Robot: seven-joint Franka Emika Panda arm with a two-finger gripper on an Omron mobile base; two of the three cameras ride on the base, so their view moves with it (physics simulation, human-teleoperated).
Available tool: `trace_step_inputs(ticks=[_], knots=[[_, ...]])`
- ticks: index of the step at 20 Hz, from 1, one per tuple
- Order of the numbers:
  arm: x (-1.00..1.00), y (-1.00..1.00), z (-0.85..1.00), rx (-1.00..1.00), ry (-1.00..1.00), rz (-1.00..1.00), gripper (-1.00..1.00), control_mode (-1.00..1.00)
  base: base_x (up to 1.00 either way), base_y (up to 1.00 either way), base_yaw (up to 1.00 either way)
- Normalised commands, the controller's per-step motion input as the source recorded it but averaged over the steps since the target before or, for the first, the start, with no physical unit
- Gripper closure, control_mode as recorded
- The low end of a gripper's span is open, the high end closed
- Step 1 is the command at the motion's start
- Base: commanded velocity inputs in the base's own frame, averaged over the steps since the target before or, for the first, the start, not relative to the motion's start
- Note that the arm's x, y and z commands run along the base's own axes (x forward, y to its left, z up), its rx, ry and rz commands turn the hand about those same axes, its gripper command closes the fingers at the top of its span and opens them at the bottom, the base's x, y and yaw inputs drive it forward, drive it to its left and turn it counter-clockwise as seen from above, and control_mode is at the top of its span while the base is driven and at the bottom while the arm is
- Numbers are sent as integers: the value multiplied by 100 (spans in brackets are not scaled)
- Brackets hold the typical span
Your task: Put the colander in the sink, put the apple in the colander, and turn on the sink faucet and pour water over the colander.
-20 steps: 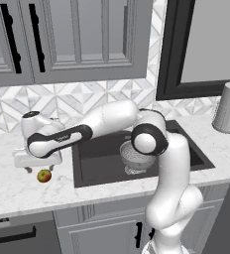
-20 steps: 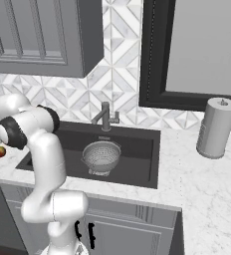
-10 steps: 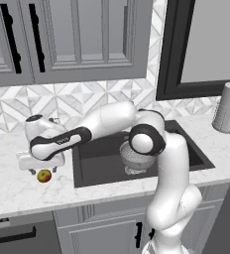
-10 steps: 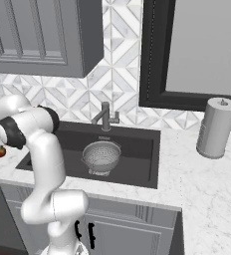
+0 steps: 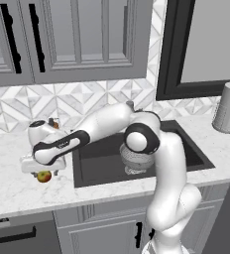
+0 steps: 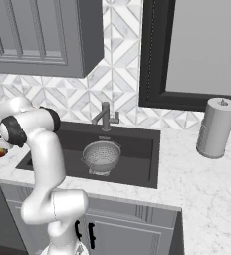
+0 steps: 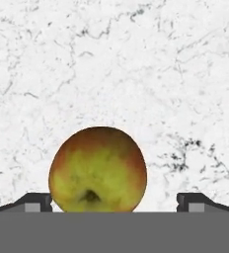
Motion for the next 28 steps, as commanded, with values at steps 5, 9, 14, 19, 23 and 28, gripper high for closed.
trace_step_inputs(ticks=[5,9,14,19,23,28], knots=[[17,7,-19,0,0,0,-100,-100,0,0,0],[7,4,-26,0,0,0,100,-100,0,0,0],[0,5,-29,0,0,0,100,-100,0,0,0],[-5,-5,-20,0,0,0,100,-100,0,0,0],[-33,-49,0,1,0,0,100,-100,0,0,0],[-36,-91,5,6,0,0,100,-100,0,0,0]])
